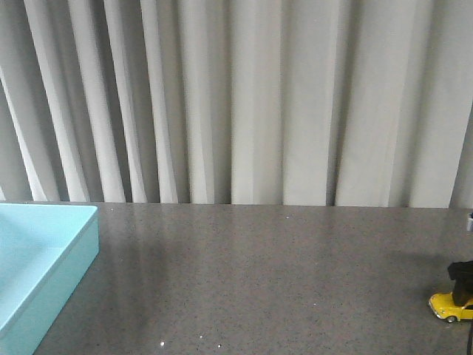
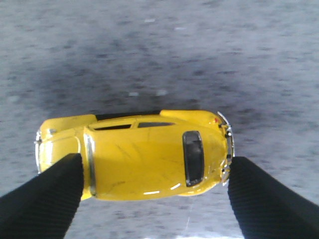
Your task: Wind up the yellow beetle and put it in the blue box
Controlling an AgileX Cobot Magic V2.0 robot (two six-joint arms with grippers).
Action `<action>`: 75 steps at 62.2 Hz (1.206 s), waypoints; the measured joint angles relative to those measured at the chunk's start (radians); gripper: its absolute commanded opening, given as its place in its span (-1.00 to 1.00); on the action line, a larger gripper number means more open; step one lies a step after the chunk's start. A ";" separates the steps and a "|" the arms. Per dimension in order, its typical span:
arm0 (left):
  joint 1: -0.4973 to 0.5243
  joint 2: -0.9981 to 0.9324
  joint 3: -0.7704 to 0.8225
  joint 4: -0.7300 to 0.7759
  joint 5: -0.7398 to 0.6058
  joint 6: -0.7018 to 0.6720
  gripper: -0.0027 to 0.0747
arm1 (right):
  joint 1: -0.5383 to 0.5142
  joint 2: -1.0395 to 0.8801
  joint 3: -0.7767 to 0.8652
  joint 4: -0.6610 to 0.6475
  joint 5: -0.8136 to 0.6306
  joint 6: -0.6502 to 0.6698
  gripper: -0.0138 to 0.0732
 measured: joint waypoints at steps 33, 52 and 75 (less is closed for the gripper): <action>0.000 0.000 0.000 0.000 0.002 0.000 0.51 | -0.087 0.010 0.002 0.070 -0.042 -0.043 0.66; 0.000 0.000 0.000 0.000 0.018 0.000 0.51 | -0.088 0.013 0.004 0.047 -0.112 0.029 0.66; 0.000 0.000 0.000 0.000 0.018 0.000 0.51 | -0.088 0.011 0.008 0.040 -0.142 0.037 0.66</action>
